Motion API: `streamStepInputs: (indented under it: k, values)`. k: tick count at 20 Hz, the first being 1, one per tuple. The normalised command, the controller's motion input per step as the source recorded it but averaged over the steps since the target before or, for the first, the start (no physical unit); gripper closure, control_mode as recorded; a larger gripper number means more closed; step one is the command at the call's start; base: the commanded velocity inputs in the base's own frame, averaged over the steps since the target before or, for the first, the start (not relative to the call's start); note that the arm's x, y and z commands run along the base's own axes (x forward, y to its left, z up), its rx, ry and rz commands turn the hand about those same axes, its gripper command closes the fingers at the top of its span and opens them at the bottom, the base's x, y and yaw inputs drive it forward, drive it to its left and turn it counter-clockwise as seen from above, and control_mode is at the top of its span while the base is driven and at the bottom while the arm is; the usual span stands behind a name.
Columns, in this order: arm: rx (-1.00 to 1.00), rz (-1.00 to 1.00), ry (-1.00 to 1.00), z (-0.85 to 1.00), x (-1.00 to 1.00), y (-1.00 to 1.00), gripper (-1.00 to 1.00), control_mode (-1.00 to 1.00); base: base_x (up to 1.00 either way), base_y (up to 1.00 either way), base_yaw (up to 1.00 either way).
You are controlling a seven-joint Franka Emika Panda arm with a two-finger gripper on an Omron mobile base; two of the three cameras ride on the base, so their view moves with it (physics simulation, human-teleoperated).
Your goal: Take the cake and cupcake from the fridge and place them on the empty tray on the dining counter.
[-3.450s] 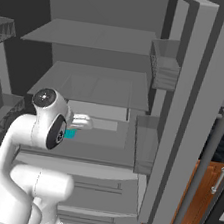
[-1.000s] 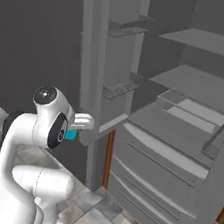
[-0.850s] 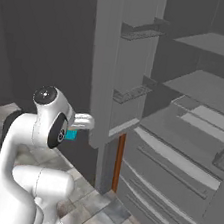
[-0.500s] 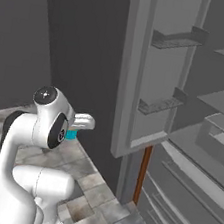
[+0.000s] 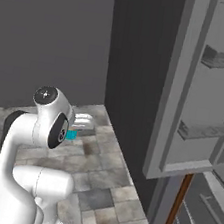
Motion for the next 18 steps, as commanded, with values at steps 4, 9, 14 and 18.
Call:
streamStepInputs:
  k: [4, 9, 14, 18]
  values:
    - [0.00, 0.00, 0.00, 0.00, 0.00, 0.00, 1.00, 1.00, 0.25, 0.32, 0.43]
    - [0.00, 0.00, 0.00, 0.00, 0.00, 0.00, 1.00, 1.00, 0.48, 0.28, 0.36]
    - [0.00, 0.00, 0.00, 0.00, 0.00, 0.00, 1.00, 1.00, 0.65, 0.24, 0.33]
    - [0.00, 0.00, 0.00, 0.00, 0.00, 0.00, 1.00, 1.00, 0.69, 0.24, 0.32]
